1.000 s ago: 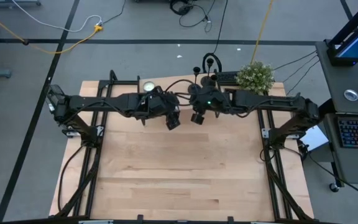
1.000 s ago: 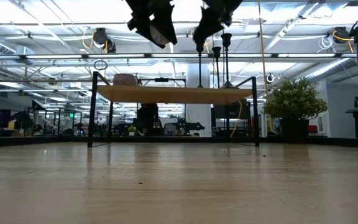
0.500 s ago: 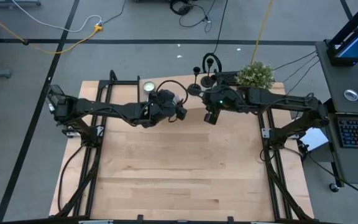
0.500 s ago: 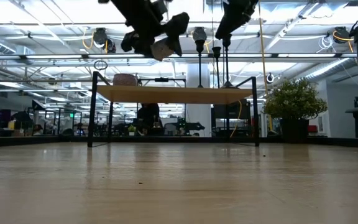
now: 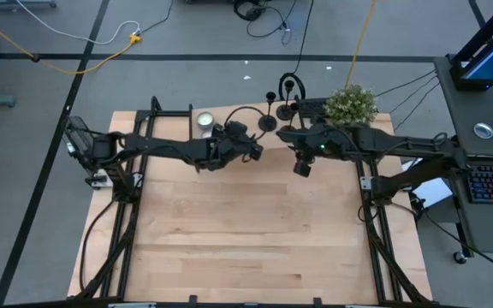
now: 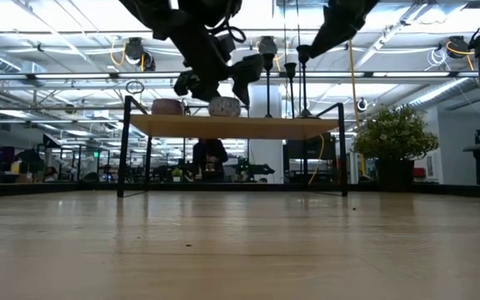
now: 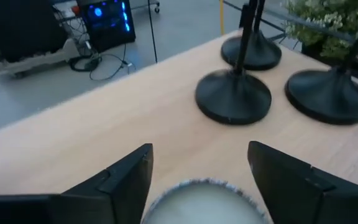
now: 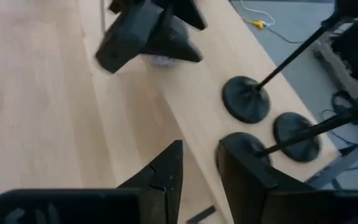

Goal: Pick & Place candle stick holders
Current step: Put the red patterned scented candle on the shelf

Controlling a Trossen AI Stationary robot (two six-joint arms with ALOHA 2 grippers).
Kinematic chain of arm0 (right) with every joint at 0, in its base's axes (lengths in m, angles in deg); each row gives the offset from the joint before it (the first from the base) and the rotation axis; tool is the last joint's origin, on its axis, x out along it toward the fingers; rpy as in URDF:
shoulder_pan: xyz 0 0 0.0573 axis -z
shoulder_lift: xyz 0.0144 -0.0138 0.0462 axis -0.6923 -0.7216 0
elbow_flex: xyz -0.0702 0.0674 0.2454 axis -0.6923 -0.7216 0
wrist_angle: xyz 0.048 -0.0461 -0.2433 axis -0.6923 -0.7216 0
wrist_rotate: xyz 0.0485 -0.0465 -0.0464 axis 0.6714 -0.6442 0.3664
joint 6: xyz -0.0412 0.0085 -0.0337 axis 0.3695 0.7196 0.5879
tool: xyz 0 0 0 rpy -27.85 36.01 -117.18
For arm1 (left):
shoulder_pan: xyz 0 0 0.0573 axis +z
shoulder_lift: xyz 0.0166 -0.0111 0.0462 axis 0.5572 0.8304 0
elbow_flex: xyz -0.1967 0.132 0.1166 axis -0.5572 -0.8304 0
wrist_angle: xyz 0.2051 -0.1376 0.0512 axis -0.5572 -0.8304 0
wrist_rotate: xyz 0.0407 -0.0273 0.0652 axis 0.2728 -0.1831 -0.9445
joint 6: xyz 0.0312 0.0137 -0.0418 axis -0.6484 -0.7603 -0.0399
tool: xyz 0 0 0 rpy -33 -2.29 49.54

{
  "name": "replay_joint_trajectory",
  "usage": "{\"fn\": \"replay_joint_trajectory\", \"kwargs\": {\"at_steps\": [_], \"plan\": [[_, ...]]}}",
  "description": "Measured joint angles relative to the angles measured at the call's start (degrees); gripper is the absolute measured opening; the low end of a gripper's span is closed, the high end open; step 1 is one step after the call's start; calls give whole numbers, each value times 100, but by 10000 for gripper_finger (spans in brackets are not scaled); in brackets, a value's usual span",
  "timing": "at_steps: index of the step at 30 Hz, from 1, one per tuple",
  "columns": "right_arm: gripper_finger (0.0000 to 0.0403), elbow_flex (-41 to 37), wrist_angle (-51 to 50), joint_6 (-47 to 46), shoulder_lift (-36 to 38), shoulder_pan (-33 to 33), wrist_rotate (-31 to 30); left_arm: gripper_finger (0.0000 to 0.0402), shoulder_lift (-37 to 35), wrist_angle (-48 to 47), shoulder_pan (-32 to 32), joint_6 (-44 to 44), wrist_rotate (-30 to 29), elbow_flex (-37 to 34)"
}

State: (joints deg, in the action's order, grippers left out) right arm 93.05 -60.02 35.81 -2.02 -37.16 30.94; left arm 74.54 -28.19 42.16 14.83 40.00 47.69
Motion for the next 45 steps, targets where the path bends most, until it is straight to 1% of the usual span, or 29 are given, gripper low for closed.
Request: {"fn": "replay_joint_trajectory", "kwargs": {"at_steps": [5, 8, 11, 15, 17, 19, 21, 24, 25, 26, 29, 33, 34, 38, 40, 41, 43, 45], "plan": [[93, -352, 412, -4, 271, -2, 63, 237, -142, 117, 43, -470, -50, 2], [94, -455, 517, 0, 359, -2, 63, 230, -239, 209, 65, -732, -206, 6], [93, -458, 536, 5, 371, -2, 61, 229, -431, 272, 65, -896, -243, 34], [93, -458, 477, 5, 396, -1, 53, 215, -724, 281, -302, -985, -104, 418], [91, -458, 391, 5, 433, -2, 52, 193, -736, 255, -562, -976, -5, 476], [89, -458, 356, 4, 474, -2, 42, 159, -657, 97, -780, -811, 2, 470], [86, -458, 202, 3, 535, -2, 37, 115, -556, 89, -931, -526, -50, 476], [80, -478, 17, 6, 656, -2, 30, 36, -441, 91, -1074, -336, -171, 489], [77, -529, 18, 5, 719, -2, 29, 19, -382, 113, -1108, -321, -223, 493], [74, -591, 31, 4, 801, -2, 32, 11, -331, 87, -1133, -304, -265, 488], [58, -852, 56, -5, 1096, -2, 38, 9, -133, 186, -1180, -180, -357, 480], [15, -1270, 205, -123, 1590, -2, 60, 5, 51, 319, -1170, -146, -438, 497], [8, -1372, 252, -137, 1742, -2, 62, 4, 74, 228, -1169, -147, -451, 479], [6, -1697, 397, -260, 2256, -2, 75, 3, 210, 300, -1118, -120, -459, 485], [2, -1837, 532, -301, 2513, 0, 247, 2, 283, 312, -1090, -107, -428, 482], [1, -1896, 566, -295, 2614, 0, 346, 2, 352, 346, -1067, -56, -428, 491], [2, -1952, 594, -348, 2773, -2, 376, 2, 413, 173, -1009, 85, -449, 473], [1, -1970, 581, -432, 2857, -1, 368, 2, 512, 237, -933, 166, -490, 475]]}}
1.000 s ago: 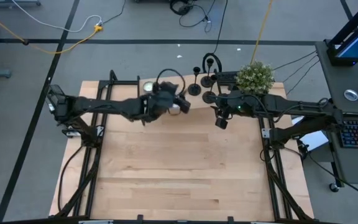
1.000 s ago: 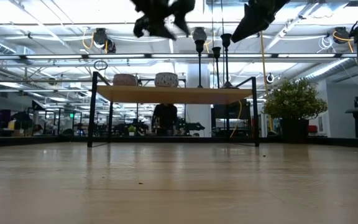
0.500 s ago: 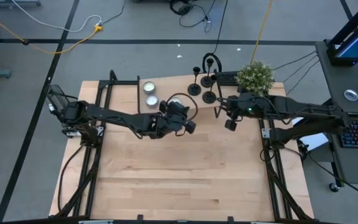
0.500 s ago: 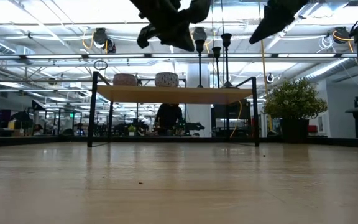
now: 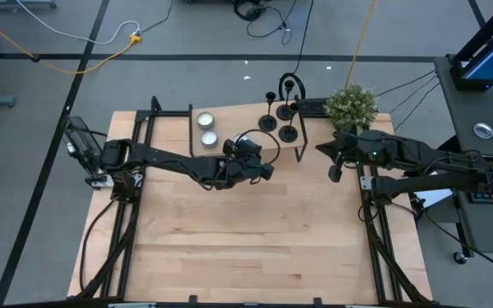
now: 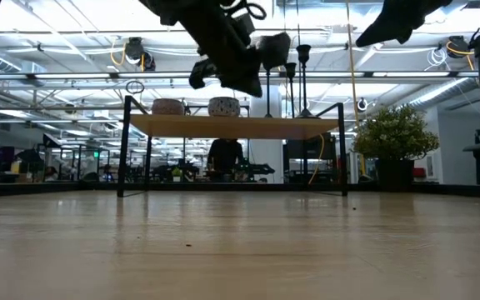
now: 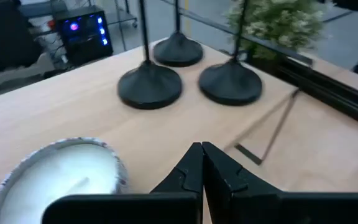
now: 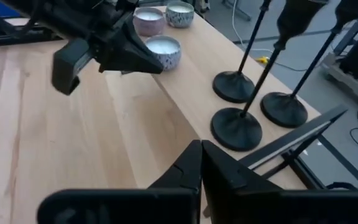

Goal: Pick & Place candle stick holders
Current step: Put the red patterned scented candle on the shelf

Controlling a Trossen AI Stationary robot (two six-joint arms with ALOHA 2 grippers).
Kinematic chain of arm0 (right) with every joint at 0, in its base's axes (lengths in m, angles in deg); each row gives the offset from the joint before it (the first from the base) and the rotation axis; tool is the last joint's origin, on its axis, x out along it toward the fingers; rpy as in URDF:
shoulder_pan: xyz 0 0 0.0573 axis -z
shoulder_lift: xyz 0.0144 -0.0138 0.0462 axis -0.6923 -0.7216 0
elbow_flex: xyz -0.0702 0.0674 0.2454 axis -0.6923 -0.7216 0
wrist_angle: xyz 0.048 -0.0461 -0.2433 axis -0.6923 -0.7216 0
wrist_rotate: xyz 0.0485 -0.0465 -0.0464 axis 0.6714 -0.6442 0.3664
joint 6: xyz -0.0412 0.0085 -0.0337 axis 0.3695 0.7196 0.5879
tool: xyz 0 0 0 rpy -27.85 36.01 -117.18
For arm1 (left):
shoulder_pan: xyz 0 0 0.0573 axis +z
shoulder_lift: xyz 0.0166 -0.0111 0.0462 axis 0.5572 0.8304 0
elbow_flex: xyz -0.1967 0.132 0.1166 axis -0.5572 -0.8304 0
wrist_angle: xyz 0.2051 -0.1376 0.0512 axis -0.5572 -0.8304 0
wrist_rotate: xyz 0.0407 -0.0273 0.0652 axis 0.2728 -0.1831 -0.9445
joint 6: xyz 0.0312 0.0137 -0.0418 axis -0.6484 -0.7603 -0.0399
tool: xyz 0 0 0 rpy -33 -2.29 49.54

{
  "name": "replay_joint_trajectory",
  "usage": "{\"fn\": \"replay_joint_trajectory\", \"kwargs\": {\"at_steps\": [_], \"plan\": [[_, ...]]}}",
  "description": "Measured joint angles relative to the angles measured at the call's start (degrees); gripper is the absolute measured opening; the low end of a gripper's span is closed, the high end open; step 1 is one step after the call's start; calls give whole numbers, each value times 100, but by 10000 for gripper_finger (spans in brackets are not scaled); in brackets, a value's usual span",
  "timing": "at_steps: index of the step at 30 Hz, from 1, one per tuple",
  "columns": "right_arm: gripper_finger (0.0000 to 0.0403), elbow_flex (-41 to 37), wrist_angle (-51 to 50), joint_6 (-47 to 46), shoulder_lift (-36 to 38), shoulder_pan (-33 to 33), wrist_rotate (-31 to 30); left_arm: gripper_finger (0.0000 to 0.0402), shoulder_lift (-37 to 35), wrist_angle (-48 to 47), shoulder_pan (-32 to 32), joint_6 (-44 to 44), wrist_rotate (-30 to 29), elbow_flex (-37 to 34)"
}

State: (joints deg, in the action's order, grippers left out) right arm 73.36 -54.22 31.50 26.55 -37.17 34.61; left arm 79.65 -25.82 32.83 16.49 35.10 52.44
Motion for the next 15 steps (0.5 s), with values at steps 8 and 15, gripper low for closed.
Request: {"fn": "replay_joint_trajectory", "kwargs": {"at_steps": [8, 15], "plan": [[1, -7, -73, -36, 62, -1, 1, 1, 87, -209, 237, 472, -207, 6], [1, -7, -75, -29, 62, -1, 2, 1, 81, -510, 331, 1015, -600, 6]]}}
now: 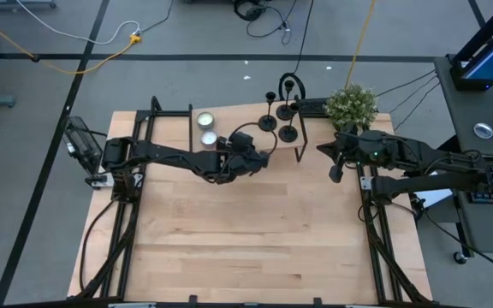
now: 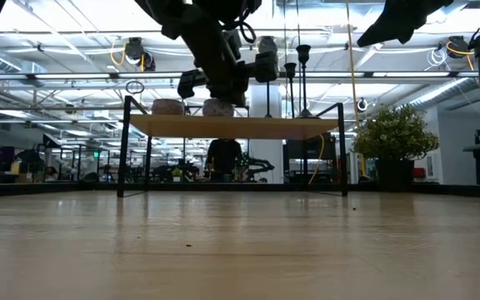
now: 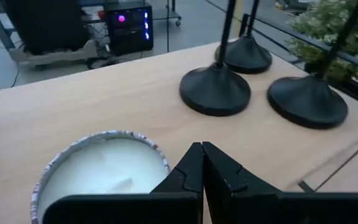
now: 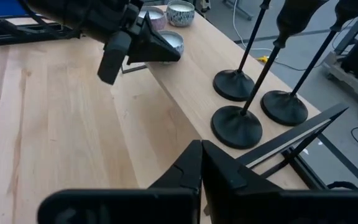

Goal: Pick & Place candle stick holders
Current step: Put the red patterned scented candle on the shelf

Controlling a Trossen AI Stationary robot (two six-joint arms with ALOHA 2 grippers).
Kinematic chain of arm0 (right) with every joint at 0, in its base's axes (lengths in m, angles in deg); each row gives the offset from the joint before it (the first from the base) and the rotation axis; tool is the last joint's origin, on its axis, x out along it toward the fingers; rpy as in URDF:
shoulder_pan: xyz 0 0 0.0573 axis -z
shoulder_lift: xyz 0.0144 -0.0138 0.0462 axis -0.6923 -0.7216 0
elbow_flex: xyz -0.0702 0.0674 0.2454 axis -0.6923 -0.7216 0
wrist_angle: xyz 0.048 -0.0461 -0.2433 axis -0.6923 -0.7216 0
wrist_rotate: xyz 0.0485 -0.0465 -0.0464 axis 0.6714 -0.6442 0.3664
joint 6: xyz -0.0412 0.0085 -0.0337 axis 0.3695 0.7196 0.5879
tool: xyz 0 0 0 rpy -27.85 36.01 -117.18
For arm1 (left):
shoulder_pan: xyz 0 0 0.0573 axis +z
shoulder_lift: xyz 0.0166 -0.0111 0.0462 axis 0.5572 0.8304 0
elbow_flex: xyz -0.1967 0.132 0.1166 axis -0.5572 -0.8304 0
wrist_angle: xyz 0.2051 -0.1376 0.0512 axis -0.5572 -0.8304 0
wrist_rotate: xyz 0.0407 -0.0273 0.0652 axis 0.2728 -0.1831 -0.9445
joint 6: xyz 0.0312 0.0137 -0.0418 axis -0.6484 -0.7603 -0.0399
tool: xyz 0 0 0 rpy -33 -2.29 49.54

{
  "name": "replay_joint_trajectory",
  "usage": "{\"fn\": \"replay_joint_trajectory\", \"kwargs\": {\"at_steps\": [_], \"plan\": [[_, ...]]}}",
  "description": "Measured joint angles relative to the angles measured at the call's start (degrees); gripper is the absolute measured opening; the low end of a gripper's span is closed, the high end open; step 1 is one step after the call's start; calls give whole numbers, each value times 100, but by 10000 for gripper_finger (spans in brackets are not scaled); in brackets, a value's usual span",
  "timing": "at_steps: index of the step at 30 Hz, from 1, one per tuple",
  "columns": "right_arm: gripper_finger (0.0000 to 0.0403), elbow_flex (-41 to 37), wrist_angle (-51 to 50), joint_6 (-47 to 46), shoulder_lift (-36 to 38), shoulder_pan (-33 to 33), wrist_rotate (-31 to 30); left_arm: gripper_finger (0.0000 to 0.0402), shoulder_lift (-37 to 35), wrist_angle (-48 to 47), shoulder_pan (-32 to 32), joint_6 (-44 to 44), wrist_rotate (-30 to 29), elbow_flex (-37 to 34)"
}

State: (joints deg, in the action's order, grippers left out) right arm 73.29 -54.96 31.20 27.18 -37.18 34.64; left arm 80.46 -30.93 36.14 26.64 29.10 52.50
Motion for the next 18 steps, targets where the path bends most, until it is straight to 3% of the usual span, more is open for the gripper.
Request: {"fn": "replay_joint_trajectory", "kwargs": {"at_steps": [8, 18], "plan": [[0, 0, 0, 13, 0, 0, 1, 1, -2, -137, 165, 307, -75, 0], [0, 0, -44, 11, -2, 0, 3, 0, -261, -400, 335, 90, -369, 40]]}}
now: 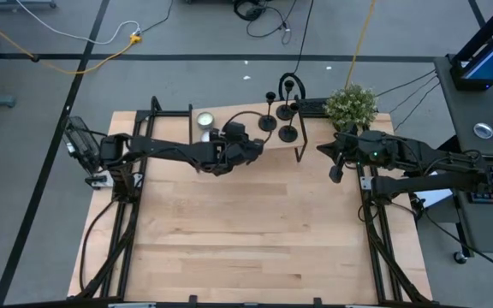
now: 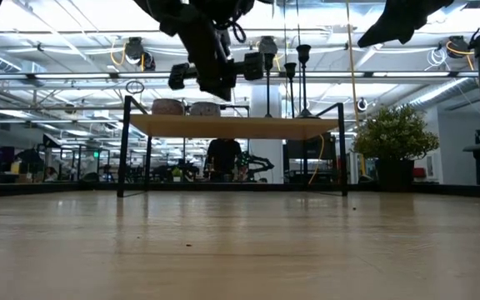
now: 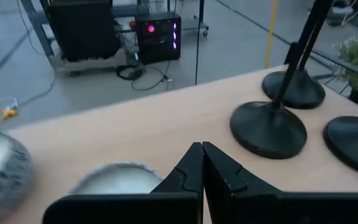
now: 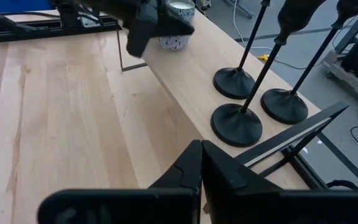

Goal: Pick & Place candle stick holders
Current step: Put the red patterned scented candle on the shelf

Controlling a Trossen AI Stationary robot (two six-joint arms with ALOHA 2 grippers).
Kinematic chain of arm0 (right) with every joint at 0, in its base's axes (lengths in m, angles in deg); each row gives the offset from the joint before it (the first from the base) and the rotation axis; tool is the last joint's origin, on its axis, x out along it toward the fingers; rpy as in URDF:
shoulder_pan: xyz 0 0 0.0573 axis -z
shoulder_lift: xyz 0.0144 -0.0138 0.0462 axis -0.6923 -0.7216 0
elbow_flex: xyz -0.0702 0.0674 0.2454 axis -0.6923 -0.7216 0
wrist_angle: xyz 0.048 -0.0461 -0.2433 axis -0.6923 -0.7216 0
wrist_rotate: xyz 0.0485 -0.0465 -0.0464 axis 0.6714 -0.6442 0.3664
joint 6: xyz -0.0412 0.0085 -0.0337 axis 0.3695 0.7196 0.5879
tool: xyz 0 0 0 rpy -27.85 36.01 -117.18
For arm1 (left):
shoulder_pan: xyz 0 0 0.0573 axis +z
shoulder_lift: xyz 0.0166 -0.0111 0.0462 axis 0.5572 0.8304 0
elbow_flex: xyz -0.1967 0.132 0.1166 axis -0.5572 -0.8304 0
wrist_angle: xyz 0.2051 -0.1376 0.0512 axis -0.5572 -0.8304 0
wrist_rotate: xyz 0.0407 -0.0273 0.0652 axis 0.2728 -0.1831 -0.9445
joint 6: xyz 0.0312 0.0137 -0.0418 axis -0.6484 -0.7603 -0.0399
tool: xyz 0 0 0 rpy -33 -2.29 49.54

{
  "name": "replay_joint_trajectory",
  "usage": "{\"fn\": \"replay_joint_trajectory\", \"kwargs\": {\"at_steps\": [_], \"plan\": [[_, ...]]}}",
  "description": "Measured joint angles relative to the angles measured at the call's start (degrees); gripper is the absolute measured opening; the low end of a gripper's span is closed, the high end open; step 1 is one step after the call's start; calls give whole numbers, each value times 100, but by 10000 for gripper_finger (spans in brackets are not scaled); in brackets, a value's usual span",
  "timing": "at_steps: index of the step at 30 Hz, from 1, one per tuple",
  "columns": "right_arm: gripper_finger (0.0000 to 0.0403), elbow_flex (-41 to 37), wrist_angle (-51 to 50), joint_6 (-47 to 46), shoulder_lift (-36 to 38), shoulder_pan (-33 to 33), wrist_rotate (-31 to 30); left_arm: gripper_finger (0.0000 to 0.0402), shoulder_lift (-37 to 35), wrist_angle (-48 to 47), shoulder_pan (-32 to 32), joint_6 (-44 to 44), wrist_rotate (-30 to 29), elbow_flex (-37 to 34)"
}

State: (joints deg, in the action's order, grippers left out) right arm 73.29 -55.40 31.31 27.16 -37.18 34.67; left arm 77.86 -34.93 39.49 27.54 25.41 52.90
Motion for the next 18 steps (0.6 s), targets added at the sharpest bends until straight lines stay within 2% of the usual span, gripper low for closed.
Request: {"fn": "replay_joint_trajectory", "kwargs": {"at_steps": [5, 11, 18], "plan": [[0, 0, 6, 4, 0, 0, 0, 0, -325, 43, -57, -593, -140, 309], [0, 0, 37, 11, 2, 0, -2, 0, -513, 337, -186, -1619, -205, 1009], [0, 0, 52, 16, 2, 2, -4, 0, -387, -91, -153, -1062, 474, 1015]]}}
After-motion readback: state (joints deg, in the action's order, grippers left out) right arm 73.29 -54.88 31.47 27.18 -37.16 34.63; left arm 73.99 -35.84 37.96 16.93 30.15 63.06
